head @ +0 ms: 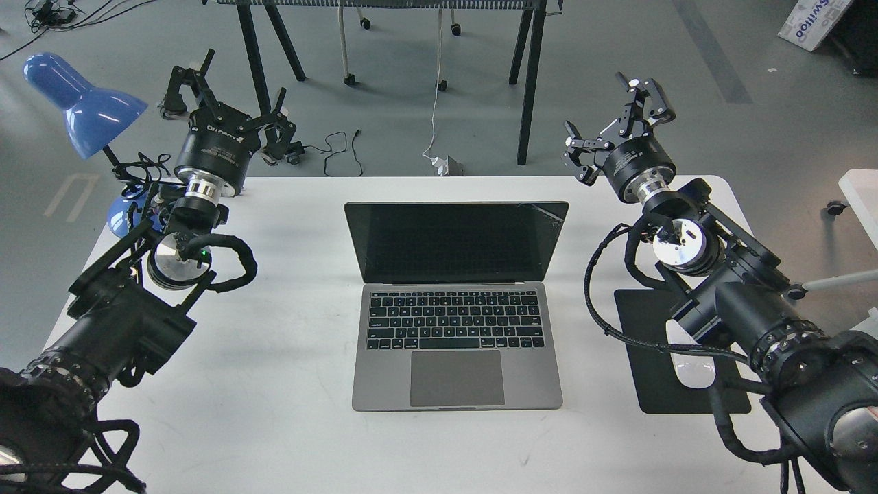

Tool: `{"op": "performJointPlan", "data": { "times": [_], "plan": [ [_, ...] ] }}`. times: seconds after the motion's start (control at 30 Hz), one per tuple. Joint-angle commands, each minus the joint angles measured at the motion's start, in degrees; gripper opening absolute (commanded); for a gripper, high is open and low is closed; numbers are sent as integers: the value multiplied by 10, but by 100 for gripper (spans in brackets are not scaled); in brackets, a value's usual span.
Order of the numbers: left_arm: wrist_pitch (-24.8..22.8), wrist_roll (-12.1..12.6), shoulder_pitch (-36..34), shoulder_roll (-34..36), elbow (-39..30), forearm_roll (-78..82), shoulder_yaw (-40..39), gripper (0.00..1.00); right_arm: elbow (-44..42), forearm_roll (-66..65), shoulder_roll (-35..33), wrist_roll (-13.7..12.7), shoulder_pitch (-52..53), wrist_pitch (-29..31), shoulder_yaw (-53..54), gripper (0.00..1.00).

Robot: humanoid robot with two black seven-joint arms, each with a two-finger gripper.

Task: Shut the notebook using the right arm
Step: 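Move the right gripper toward the top edge of the laptop screen, then push the laptop screen down toward the keyboard with the right gripper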

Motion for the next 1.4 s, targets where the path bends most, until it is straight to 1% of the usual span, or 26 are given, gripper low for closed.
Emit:
{"op": "performJointPlan", "data": {
  "times": [0.0,0.07,0.2,0.3,0.4,0.63,0.87,1.07,1.23,1.37],
  "plan": [
    [0,0,0,1,0,0,0,100,11,0,6,-5,-5,4,-22,100],
    [0,0,0,1,0,0,0,100,28,0,6,-5,-13,6,-40,100],
    [0,0,1,1,0,0,0,100,101,0,-11,-10,-48,15,-66,100],
    [0,0,1,1,0,0,0,100,161,0,-47,-17,-81,16,-72,100],
    [0,0,1,1,0,0,0,100,210,-1,-72,-18,-106,16,-93,100],
    [0,0,1,1,0,0,0,100,264,-1,-121,-16,-129,17,-148,100],
    [0,0,1,1,-1,0,0,100,274,-10,-157,-15,-130,17,-221,100],
    [0,-1,1,1,0,0,0,100,273,-16,-167,-15,-131,18,-253,100],
    [0,0,1,1,0,0,0,100,273,-60,-167,-12,-131,17,-301,100],
    [0,0,1,1,0,0,-1,100,273,-70,-166,-12,-134,17,-313,100]
  ]
}}
